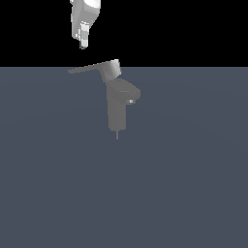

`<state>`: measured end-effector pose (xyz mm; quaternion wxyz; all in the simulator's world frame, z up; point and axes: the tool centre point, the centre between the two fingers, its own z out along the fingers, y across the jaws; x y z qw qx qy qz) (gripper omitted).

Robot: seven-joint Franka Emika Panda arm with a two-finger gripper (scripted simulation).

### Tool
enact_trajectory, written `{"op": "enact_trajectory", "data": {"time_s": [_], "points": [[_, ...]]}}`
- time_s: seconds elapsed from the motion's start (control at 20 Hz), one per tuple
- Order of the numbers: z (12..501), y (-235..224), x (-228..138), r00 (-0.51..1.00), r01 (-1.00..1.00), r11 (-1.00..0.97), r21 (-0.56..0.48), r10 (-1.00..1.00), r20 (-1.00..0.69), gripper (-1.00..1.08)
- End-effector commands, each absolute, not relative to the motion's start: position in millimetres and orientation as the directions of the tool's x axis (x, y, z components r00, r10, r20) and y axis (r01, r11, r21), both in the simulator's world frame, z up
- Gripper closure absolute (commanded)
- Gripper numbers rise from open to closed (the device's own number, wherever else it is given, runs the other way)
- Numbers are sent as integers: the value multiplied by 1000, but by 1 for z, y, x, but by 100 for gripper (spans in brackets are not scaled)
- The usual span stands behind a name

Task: Turn on the faucet by rotating a designated handle.

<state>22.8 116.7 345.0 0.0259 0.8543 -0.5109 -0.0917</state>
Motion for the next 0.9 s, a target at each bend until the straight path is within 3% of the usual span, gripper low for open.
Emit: {"op": "enact_trajectory", "data": {"time_s": [0.0, 0.85], "points": [[330, 125, 35, 408, -894, -421, 155, -906, -110, 108], [264, 162, 74, 205, -960, -201, 196, -979, 1, 108]]}}
